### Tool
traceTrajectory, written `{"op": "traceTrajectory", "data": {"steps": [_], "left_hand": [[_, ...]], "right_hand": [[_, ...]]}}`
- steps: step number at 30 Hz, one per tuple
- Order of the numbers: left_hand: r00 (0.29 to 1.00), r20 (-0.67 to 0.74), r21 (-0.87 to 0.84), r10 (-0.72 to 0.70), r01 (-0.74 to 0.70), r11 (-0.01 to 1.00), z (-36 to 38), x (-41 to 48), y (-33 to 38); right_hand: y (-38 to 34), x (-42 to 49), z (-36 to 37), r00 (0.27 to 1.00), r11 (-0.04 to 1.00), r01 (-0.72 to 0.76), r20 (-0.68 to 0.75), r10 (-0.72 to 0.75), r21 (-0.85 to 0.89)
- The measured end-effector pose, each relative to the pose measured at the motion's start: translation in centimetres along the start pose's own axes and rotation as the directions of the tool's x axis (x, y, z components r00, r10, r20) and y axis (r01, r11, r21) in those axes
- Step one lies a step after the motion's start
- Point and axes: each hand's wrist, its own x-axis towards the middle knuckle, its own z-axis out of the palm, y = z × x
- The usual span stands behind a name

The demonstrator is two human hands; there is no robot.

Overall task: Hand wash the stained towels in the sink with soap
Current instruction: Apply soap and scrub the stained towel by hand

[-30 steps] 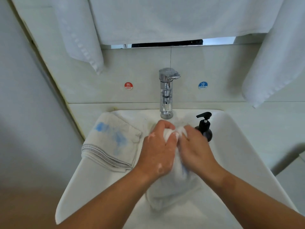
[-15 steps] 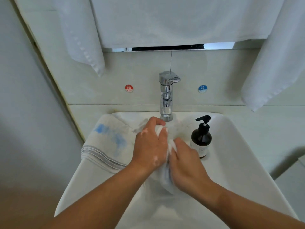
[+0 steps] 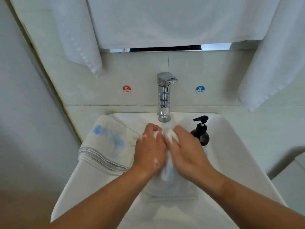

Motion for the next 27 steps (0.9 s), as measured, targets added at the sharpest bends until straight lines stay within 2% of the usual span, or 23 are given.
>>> {"op": "traceTrajectory", "data": {"steps": [2, 4, 6, 8, 9, 10, 12, 15, 17, 19, 21, 24, 27], "left_hand": [[0.992, 0.109, 0.041, 0.056, -0.061, 0.997, 0.2, -1.1, 0.0], [0.981, 0.182, 0.040, 0.072, -0.080, 0.996, 0.0, -1.3, 0.3], [0.986, 0.162, 0.018, 0.042, -0.045, 0.999, -0.4, -0.3, 0.3], [0.998, 0.069, -0.011, -0.009, 0.010, 1.000, -0.6, 1.0, 0.0], [0.999, 0.019, -0.019, -0.035, 0.036, 0.999, -0.5, 1.3, -0.2], [0.998, -0.011, -0.018, -0.060, 0.060, 0.998, -0.4, 1.1, -0.4], [0.997, 0.035, -0.002, -0.071, 0.071, 0.997, 0.1, 0.0, -0.7], [0.991, 0.132, -0.036, -0.015, 0.020, 0.999, 0.2, -1.6, -0.4], [0.997, 0.070, -0.092, 0.018, -0.011, 0.996, -0.3, -0.9, 0.0], [1.000, -0.001, -0.123, 0.011, -0.011, 0.992, -0.5, 0.4, 0.2], [0.998, -0.059, -0.125, -0.037, 0.029, 0.992, -0.6, 0.8, 0.0], [0.999, -0.006, -0.074, -0.041, 0.041, 0.996, 0.1, -0.8, -0.7], [0.997, 0.077, -0.092, 0.021, -0.014, 0.996, 0.4, -2.5, -0.4]], "right_hand": [[0.3, 1.4, -0.7, 0.997, 1.000, -0.024, -0.075, 0.024, 0.010], [1.3, 1.8, -0.9, 0.992, 0.995, -0.100, -0.075, 0.102, 0.028], [2.1, 1.0, -0.4, 0.989, 0.989, -0.145, 0.023, 0.146, -0.017], [1.9, -0.3, 0.5, 0.979, 0.988, -0.122, 0.151, 0.136, -0.096], [1.3, -0.6, 0.7, 0.981, 0.992, -0.091, 0.166, 0.104, -0.088], [0.6, -0.7, 0.7, 0.988, 0.997, -0.052, 0.140, 0.060, -0.065], [-0.3, 0.1, 0.3, 1.000, 1.000, 0.001, 0.017, 0.000, -0.020], [0.2, 1.7, -0.5, 0.993, 0.997, -0.071, -0.096, 0.072, 0.021], [1.0, 1.6, -0.4, 0.991, 0.991, -0.132, -0.025, 0.132, -0.033], [1.1, 0.3, 0.3, 0.981, 0.981, -0.137, 0.117, 0.153, -0.138], [0.3, -1.0, 0.7, 0.978, 0.990, -0.097, 0.173, 0.114, -0.104], [-0.6, -0.5, 0.1, 0.999, 0.999, 0.017, 0.029, -0.016, -0.038], [-0.3, 1.1, -0.8, 0.998, 1.000, -0.025, -0.059, 0.024, -0.010]]}}
